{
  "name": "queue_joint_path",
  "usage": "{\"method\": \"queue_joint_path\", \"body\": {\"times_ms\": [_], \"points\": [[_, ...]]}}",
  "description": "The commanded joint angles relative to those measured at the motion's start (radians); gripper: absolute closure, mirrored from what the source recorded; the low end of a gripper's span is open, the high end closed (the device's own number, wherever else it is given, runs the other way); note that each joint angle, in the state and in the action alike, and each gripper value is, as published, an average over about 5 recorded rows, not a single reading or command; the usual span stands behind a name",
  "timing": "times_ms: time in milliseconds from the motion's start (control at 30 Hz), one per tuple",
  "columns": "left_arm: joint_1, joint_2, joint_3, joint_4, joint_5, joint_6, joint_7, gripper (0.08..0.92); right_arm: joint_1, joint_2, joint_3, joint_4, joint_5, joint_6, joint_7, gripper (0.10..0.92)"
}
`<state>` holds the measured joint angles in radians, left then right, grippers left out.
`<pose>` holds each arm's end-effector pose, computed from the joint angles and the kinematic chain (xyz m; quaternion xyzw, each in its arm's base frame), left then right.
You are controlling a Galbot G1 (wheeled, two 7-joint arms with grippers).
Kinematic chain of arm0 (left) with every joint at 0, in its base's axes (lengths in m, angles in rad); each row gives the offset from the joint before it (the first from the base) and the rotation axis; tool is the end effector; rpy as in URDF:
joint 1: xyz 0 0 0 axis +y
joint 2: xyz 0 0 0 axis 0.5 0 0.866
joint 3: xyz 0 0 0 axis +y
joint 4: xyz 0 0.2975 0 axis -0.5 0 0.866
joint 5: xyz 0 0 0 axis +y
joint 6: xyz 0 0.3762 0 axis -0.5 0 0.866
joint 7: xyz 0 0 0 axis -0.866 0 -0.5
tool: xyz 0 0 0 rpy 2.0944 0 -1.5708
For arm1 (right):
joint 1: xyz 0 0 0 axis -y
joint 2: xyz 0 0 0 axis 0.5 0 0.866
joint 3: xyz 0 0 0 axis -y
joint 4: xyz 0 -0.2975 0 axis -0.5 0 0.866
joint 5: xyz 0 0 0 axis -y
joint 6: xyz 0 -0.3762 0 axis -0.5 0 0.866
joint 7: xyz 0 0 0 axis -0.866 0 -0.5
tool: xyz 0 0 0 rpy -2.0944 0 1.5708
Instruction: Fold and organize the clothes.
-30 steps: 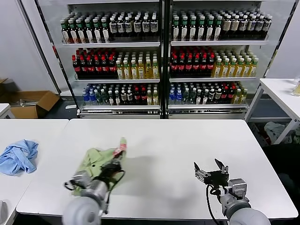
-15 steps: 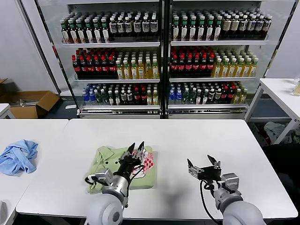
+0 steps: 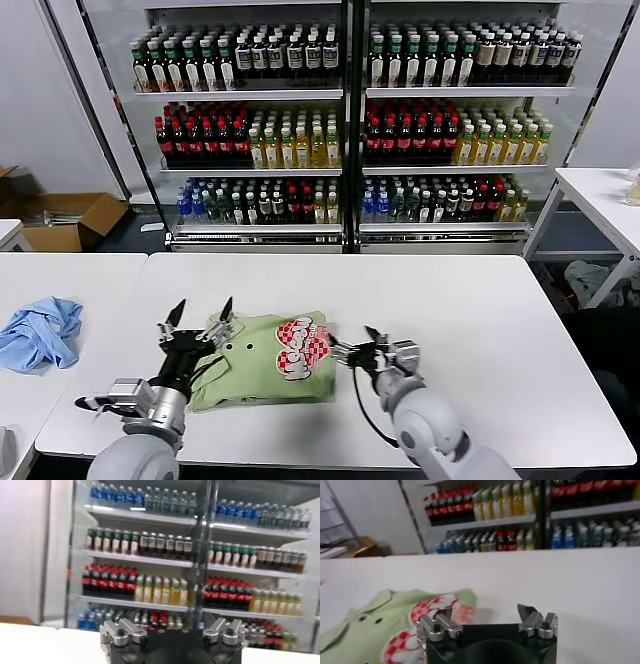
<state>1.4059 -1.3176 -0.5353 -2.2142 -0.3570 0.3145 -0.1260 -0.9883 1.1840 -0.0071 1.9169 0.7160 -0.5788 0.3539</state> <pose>0.2577 0.0214 -0.1699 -0.0258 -0.9981 0.0476 0.0298 0.3179 0.1018 -0.2065 0.1903 -0.9490 -0.0514 0.2460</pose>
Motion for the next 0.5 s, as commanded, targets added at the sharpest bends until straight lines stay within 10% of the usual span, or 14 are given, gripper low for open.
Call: {"method": "queue_joint_path", "body": {"times_ms": [33,500], "points": [[0.073,0.038,-0.097,-0.032,0.079,-0.023,0.03,0.179,0.149,0.086,-0.174,-0.209,0.104,-0.001,0.022,0.202],[0.072,0.037,-0.106,-0.013,0.095,-0.009,0.023,0.177,0.122,0.089,-0.158,-0.211,0.2,0.001,0.055,0.45]]}}
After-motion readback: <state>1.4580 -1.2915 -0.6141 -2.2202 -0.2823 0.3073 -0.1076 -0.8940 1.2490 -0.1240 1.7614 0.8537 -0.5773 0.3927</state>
